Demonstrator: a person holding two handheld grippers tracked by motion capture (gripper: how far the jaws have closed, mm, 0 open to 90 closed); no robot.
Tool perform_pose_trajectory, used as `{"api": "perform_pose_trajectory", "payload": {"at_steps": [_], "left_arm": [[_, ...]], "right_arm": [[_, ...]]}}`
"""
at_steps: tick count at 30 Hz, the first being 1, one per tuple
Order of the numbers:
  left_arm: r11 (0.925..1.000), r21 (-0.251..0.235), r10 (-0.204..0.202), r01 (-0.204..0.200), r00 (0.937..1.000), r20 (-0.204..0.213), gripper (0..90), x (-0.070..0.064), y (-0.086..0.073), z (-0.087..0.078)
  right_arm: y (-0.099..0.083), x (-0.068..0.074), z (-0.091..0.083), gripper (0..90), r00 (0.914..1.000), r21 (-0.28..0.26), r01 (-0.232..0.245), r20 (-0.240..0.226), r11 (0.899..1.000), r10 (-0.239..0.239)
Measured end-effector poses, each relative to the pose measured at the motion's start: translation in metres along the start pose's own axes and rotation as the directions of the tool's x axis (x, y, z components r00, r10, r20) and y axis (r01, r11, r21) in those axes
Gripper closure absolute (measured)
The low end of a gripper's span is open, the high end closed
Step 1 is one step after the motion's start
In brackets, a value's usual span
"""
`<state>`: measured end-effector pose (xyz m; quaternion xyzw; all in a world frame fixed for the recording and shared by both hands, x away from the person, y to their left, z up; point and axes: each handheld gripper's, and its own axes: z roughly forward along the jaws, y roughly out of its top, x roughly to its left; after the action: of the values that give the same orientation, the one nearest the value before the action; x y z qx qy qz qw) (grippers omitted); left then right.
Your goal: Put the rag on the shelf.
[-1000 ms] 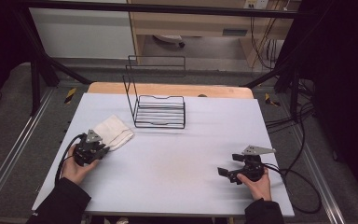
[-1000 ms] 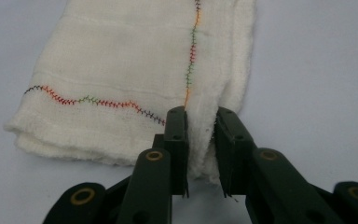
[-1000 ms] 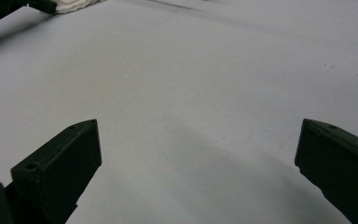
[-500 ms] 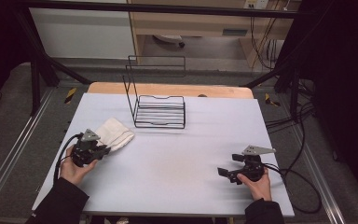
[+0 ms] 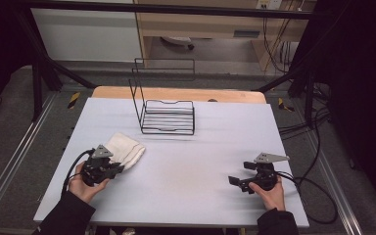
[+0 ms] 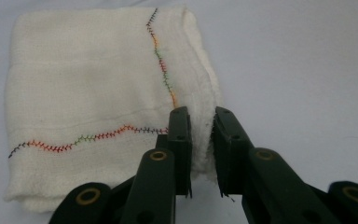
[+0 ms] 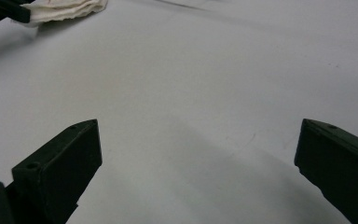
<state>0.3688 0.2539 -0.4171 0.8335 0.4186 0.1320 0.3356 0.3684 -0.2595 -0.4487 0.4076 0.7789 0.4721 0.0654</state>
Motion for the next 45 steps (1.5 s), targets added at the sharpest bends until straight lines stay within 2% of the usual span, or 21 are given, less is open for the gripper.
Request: {"api": "perform_pose_trajectory", "payload": {"at_steps": [5, 12, 15, 17, 21, 24, 25, 27, 28, 33, 38, 40, 45], "left_arm": [[0.9999, -0.016, 0.002, -0.001, 0.9997, 0.026, 78.1, -0.012, 0.0, -0.001], [0.9995, -0.017, 0.027, -0.026, 0.9973, 0.067, 78.1, -0.033, 0.0, 0.002], [0.999, -0.01, 0.044, -0.043, 0.9969, 0.065, 78.0, -0.04, -0.002, 0.005], [0.9985, -0.002, 0.055, -0.055, 0.9969, 0.056, 77.7, -0.041, -0.003, 0.007], [0.9984, 0.0, 0.057, -0.057, 0.996, 0.069, 76.1, -0.039, -0.004, 0.009], [0.9972, -0.024, 0.072, -0.071, 0.994, 0.082, 68.5, -0.038, -0.003, 0.004], [0.9965, -0.035, 0.078, -0.076, 0.9937, 0.08, 68.5, -0.037, -0.002, 0.002], [0.9954, -0.047, 0.087, -0.084, 0.994, 0.067, 61.2, -0.033, -0.001, -0.002], [0.9958, -0.05, 0.08, -0.077, 0.9951, 0.058, 54.1, -0.031, -0.001, -0.003], [0.9955, -0.087, 0.044, -0.04, 0.9982, 0.042, 36.1, -0.011, 0.001, -0.008], [0.9955, -0.094, -0.01, 0.012, 0.9997, 0.02, 28.1, 0.014, 0.004, -0.01], [0.9944, -0.095, -0.043, 0.045, 0.9988, 0.022, 26.8, 0.024, 0.006, -0.009], [0.9933, -0.091, -0.071, 0.071, 0.9975, 0.003, 23.2, 0.045, 0.015, -0.005]], "right_arm": [[0.0, 0.0, 0.0, 1.1, 1.0, 0.001, -0.002, 0.0, 1.0, 0.002], [0.0, 0.001, 0.0, 1.1, 1.0, 0.0, -0.003, 0.001, 1.0, 0.003], [0.0, 0.001, 0.0, 1.1, 1.0, -0.001, -0.002, 0.002, 1.0, 0.002], [0.0, 0.0, 0.0, 1.1, 1.0, -0.001, 0.0, 0.002, 1.0, 0.0], [0.0, 0.001, 0.0, 1.1, 1.0, 0.001, 0.001, 0.004, 1.0, -0.001], [0.0, 0.001, 0.0, 1.1, 1.0, 0.003, 0.0, 0.007, 1.0, 0.0], [0.0, 0.001, 0.0, 1.1, 1.0, 0.003, 0.0, 0.007, 1.0, 0.0], [0.0, 0.001, 0.001, 1.1, 1.0, 0.002, 0.003, 0.007, 1.0, -0.003], [0.0, 0.001, 0.001, 1.1, 1.0, 0.004, 0.001, 0.007, 1.0, -0.001], [0.0, 0.002, 0.002, 1.1, 1.0, 0.006, -0.002, 0.009, 1.0, 0.002], [0.0, 0.002, 0.003, 1.0, 0.9999, 0.006, 0.001, 0.014, 1.0, -0.001], [0.0, 0.002, 0.003, 1.0, 0.9999, 0.007, -0.001, 0.015, 1.0, 0.001], [0.0, 0.002, 0.003, 0.9, 0.9999, 0.009, 0.001, 0.017, 1.0, -0.001]]}}
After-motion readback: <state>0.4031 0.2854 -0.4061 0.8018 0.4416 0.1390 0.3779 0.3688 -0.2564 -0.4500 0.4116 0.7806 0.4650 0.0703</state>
